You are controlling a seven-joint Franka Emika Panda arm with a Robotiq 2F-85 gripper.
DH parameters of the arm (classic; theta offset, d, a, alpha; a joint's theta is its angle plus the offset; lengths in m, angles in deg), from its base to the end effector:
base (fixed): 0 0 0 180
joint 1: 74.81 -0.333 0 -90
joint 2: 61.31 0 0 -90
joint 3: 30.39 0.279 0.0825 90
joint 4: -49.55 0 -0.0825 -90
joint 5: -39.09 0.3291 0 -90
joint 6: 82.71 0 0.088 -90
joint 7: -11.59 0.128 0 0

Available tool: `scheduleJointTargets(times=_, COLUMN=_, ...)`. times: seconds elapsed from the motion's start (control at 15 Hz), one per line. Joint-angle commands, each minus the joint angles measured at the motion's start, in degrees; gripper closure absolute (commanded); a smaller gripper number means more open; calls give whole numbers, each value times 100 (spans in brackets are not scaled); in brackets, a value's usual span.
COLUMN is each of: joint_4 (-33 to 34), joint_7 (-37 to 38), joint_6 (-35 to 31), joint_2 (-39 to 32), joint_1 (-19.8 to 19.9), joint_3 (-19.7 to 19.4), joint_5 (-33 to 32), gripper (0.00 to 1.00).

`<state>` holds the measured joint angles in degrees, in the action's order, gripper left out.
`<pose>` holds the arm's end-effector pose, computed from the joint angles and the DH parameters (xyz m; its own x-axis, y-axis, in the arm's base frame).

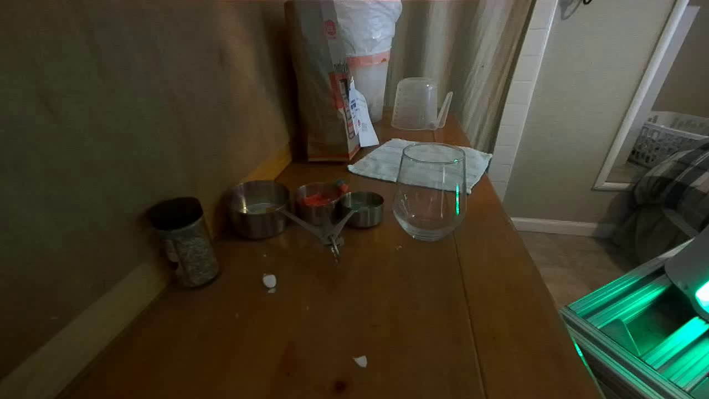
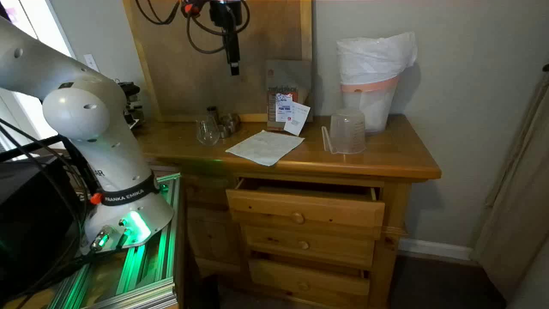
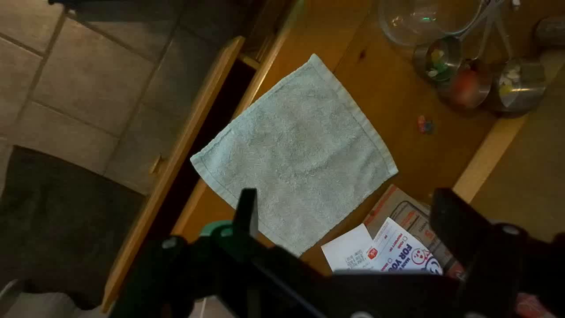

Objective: Pick up the piece of candy from the table, put it on the white cloth and then fold the white cloth

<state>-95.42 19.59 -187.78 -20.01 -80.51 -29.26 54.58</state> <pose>0.3038 0.0638 0.4768 0.9958 -0.0902 -0.0185 -0.0919 -0.9647 -0.2468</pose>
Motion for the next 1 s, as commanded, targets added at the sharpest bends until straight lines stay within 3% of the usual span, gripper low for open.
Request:
scheduleJointTargets(times=0.0, joint_4=17, joint_7=-57, joint_6=33, joint_2=-3, joint_1=114, joint_3=86, joint_5=57, gripper=0)
scheduleJointTargets(times=0.4, joint_4=-9, joint_7=-245, joint_6=15, joint_2=-28, joint_1=9, joint_3=18, joint_5=179, gripper=0)
scheduleJointTargets(times=0.93, joint_4=384, joint_7=-91, joint_6=-905, joint_2=-1526, joint_1=-982, joint_3=1287, joint_5=989, gripper=0)
